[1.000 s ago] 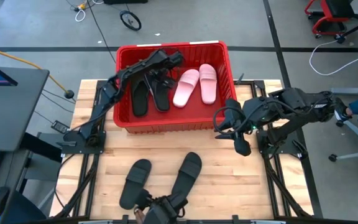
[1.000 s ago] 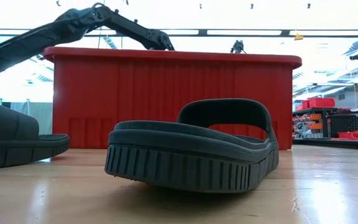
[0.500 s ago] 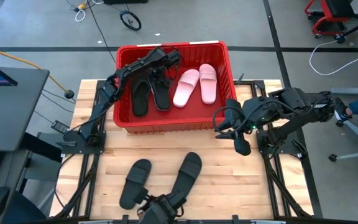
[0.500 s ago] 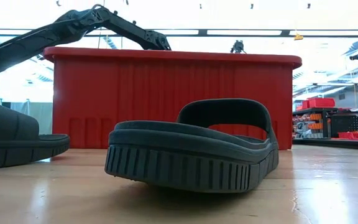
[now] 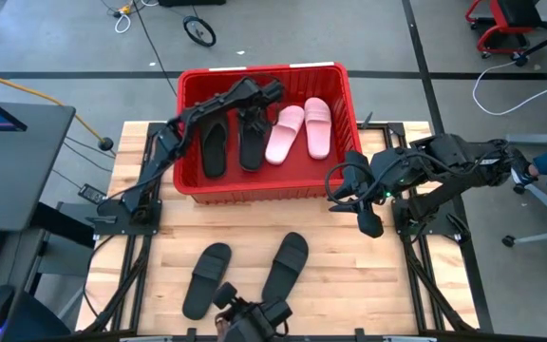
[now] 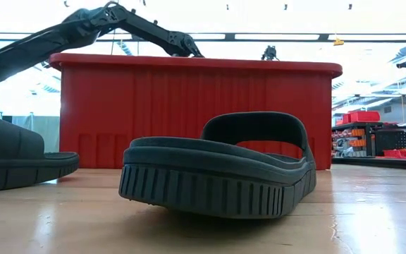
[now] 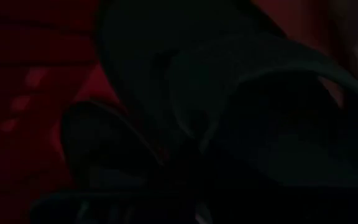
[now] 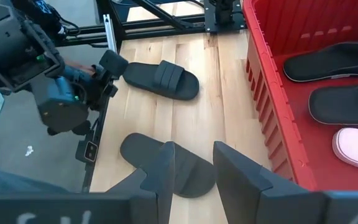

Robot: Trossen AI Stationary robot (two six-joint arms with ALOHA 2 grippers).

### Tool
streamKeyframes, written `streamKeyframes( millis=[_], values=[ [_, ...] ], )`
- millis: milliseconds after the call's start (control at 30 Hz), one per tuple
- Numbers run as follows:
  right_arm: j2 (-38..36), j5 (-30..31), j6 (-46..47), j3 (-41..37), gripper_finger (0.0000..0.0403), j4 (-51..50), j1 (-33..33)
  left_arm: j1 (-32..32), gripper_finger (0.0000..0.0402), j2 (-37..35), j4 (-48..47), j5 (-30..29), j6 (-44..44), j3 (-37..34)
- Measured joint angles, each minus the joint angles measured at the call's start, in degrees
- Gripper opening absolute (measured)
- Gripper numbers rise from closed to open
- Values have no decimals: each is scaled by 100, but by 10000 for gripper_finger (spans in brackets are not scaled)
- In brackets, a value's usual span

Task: Pick and place slides into bin
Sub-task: Adjust the black slipper, then put the left black slipper into the red container

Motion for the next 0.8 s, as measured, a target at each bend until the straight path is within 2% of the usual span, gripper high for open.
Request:
streamKeyframes(
  millis=[233,467,600,800],
  values=[
    [0,-4,-2,0,116,-3,0,232,13,0,-290,43,-32,0],
    [0,-4,-2,0,116,-194,0,251,113,0,-212,175,439,0],
    [0,-4,1,0,116,-224,0,247,173,0,-217,175,268,0],
    [74,-2,-2,0,116,-227,0,174,229,-7,-549,173,420,0]
  ],
)
